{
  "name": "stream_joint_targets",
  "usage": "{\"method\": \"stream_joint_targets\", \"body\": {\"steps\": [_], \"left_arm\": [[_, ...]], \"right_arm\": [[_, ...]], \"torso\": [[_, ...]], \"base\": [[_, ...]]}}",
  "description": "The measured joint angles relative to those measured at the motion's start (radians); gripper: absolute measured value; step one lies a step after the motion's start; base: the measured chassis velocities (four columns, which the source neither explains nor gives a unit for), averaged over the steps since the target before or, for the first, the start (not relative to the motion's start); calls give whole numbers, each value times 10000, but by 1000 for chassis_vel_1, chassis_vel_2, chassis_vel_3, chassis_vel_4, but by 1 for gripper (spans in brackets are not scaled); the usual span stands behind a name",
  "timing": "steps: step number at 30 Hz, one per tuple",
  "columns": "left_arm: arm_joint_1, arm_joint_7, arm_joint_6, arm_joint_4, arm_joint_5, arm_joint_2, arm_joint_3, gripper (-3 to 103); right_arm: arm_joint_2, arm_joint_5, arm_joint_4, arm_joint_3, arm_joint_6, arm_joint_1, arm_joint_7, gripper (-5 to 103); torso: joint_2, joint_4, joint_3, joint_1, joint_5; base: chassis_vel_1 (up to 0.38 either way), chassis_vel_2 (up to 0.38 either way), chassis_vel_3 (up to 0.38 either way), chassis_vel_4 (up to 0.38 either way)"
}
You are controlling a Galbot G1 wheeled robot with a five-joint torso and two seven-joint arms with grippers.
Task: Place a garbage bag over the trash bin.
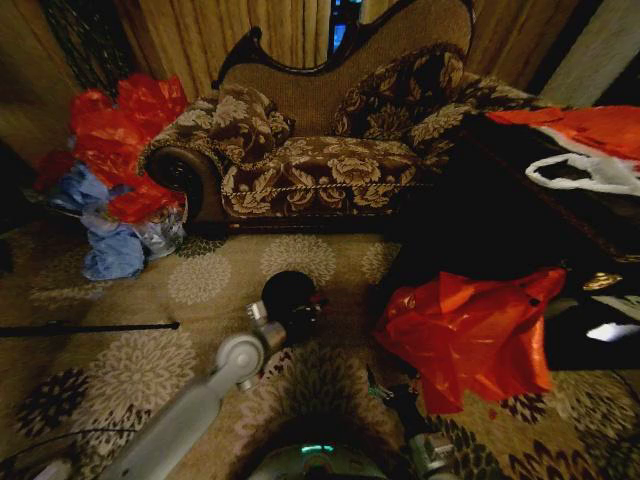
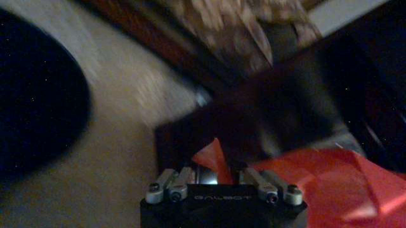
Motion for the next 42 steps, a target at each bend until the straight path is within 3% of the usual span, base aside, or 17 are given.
{"method": "stream_joint_targets", "body": {"steps": [2,5,7,12,14,16,17,20,22,23,24,27,29,33,39,40,42], "left_arm": [[-738,-333,563,881,-750,-517,667,46],[-1087,-587,758,1440,-1075,-834,1063,52],[-1603,-719,1204,2582,-1574,-1463,1551,62],[-2062,-641,1323,3700,-1803,-2050,1947,79],[-2373,-314,1340,4504,-1806,-2436,2178,89],[-2451,-189,1392,4760,-1805,-2547,2215,89],[-2605,35,1510,5287,-1804,-2756,2306,98],[-2776,203,1557,5908,-1801,-2977,2513,100],[-2996,813,1568,6756,-1629,-3304,2749,100],[-2996,813,1568,6756,-1629,-3304,2749,100],[-3105,1309,1472,7333,-1306,-3615,2857,101],[-3164,1618,1367,7709,-1059,-3906,2884,98],[-3218,1987,1260,8030,-752,-4255,2919,87],[-3264,2085,785,8282,-647,-4536,3043,75],[-3286,2119,612,8447,-649,-4691,3073,67],[-3295,2153,606,8492,-652,-4726,3073,59],[-3298,2165,605,8508,-654,-4742,3073,55]], "right_arm": [[6,6,-39,61,1,-12,1,100],[7,9,-58,108,1,-18,1,100],[67,95,-66,243,2,-32,19,100],[71,273,0,412,-5,-67,72,100],[29,383,21,550,-12,-73,106,100],[25,407,20,576,-14,-74,128,100],[26,442,21,610,-15,-83,195,100],[41,446,18,631,-14,-110,231,100],[89,432,24,633,-12,-159,272,100],[89,432,24,633,-12,-159,272,100],[108,419,69,630,-12,-213,302,100],[110,405,114,629,-12,-272,315,100],[96,385,154,646,-11,-354,324,100],[108,356,161,670,12,-418,327,100],[180,319,168,669,62,-452,328,100],[196,312,172,665,74,-454,328,100],[199,311,173,665,76,-455,327,100]], "torso": [[0,-3,1,1,-1],[0,-3,1,2,-1],[-1,1,1,1,0],[-1,-3,1,2,-1],[0,-1,1,1,-3],[0,-1,1,1,-3],[0,1,1,1,-1],[0,-1,0,1,-3],[-1,1,0,1,-1],[-1,1,0,1,-1],[-1,0,1,1,-3],[0,-1,0,1,-2],[0,-3,0,0,-3],[0,-1,0,0,-3],[0,-1,0,0,-3],[-1,0,0,0,-2],[-1,0,0,0,-3]], "base": [[0,0,0,0],[0,0,0,0],[0,0,0,0],[0,0,0,0],[0,0,0,0],[0,0,0,0],[0,0,0,0],[0,0,0,0],[0,0,0,0],[0,0,0,0],[0,0,0,0],[0,0,0,0],[0,0,0,0],[0,0,0,0],[0,0,0,0],[0,0,0,0],[0,0,0,0]]}}
